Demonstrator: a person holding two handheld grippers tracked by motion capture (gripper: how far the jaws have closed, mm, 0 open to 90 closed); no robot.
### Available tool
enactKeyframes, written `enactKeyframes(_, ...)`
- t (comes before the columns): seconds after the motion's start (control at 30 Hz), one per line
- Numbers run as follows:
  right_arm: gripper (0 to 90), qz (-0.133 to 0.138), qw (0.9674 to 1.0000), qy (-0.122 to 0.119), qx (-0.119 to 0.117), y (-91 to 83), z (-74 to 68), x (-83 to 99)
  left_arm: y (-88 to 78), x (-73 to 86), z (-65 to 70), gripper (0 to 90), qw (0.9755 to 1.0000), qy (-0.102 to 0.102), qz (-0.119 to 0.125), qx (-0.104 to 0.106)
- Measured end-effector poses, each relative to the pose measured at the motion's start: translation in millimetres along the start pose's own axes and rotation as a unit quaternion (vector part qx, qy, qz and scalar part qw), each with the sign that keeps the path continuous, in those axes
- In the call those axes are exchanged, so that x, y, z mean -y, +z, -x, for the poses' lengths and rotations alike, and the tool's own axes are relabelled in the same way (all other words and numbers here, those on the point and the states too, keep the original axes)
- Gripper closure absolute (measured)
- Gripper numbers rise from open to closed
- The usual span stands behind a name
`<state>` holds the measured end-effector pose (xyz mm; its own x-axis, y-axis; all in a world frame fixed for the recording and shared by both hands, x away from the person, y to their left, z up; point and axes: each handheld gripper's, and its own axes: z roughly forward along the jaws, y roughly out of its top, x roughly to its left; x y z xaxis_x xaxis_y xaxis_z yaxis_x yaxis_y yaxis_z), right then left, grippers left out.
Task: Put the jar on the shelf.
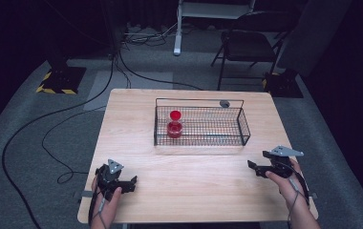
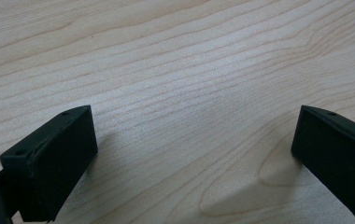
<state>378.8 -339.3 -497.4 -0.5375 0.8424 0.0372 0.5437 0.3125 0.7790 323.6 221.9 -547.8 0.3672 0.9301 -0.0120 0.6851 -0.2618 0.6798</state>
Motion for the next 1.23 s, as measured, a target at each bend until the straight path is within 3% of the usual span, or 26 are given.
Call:
enactKeyframes(0.8,15.1,-0.038,0.9988,0.026,0.020,9.0,15.9,42.6,-0.1,0.0,-0.1,0.0,1.0000,0.001,-0.001,0.000)
enactKeyframes(1.07,12.0,-0.037,0.9982,0.014,0.045,11.1,15.3,52.7,-0.1,0.0,-0.1,0.0,1.0000,0.001,-0.001,0.000)
enactKeyframes(1.23,7.2,-0.042,0.9972,0.024,0.056,11.9,15.6,52.8,-0.1,0.0,-0.1,0.0,1.0000,0.001,-0.001,0.000)
